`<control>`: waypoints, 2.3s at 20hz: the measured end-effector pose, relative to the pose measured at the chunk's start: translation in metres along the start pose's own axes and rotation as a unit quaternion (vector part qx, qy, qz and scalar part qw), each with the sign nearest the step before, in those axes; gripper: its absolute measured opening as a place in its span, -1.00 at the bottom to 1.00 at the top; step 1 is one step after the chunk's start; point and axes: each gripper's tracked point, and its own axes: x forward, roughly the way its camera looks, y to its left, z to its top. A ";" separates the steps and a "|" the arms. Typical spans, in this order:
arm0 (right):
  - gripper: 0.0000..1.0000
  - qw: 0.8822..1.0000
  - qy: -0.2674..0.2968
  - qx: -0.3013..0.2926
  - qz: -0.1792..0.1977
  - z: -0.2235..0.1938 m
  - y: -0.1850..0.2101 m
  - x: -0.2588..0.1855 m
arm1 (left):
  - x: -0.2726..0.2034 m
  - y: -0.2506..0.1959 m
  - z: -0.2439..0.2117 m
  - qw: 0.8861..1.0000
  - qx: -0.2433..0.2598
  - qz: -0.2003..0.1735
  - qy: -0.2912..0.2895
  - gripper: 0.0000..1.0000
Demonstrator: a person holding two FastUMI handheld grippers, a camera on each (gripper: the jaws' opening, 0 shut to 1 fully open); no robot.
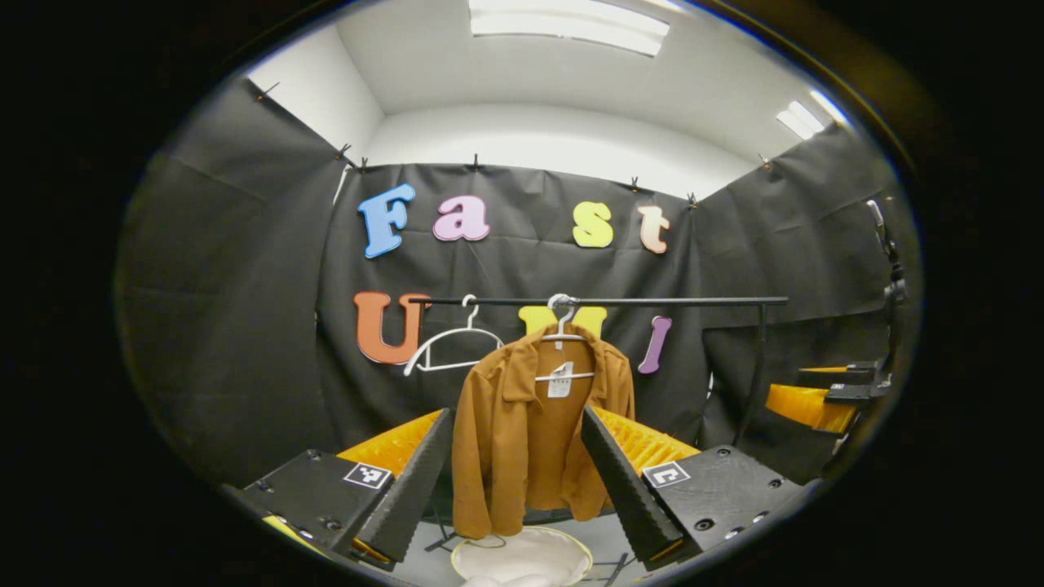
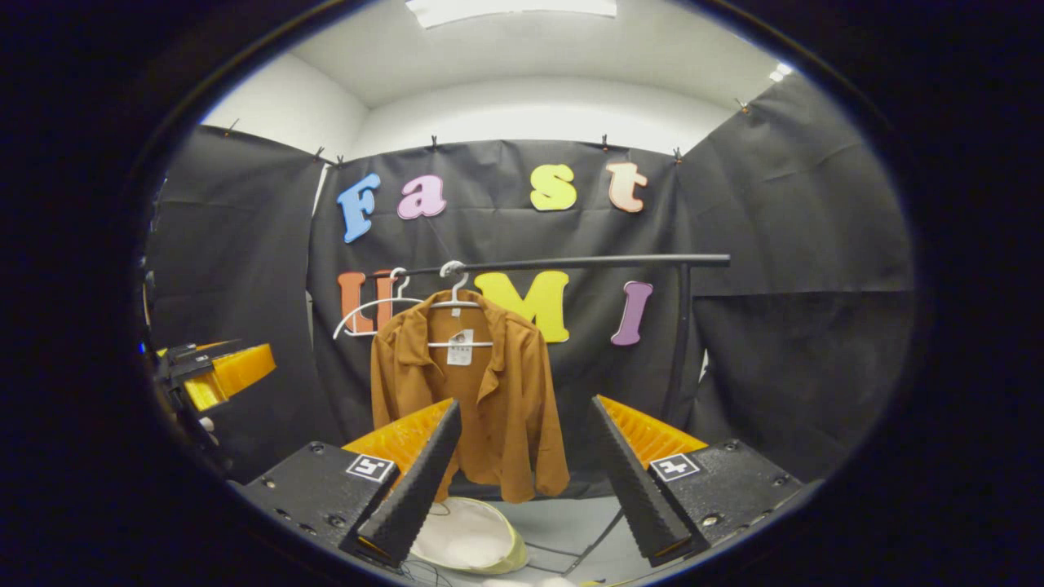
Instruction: Grasp the clothes on the hanger with both hands and then place them into the laundry hamper below.
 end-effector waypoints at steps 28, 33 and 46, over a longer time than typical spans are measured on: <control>0.92 0.991 0.047 0.023 0.125 -0.052 0.037 0.354 | 0.316 0.018 -0.105 0.994 0.021 0.098 0.037 0.97; 0.59 0.993 0.063 0.035 0.091 -0.067 0.042 0.386 | 0.325 0.027 -0.117 0.991 0.033 0.121 0.048 0.86; -0.88 0.980 0.061 0.102 0.159 -0.072 0.033 0.402 | 0.322 0.048 -0.114 0.990 0.015 0.127 0.051 -0.90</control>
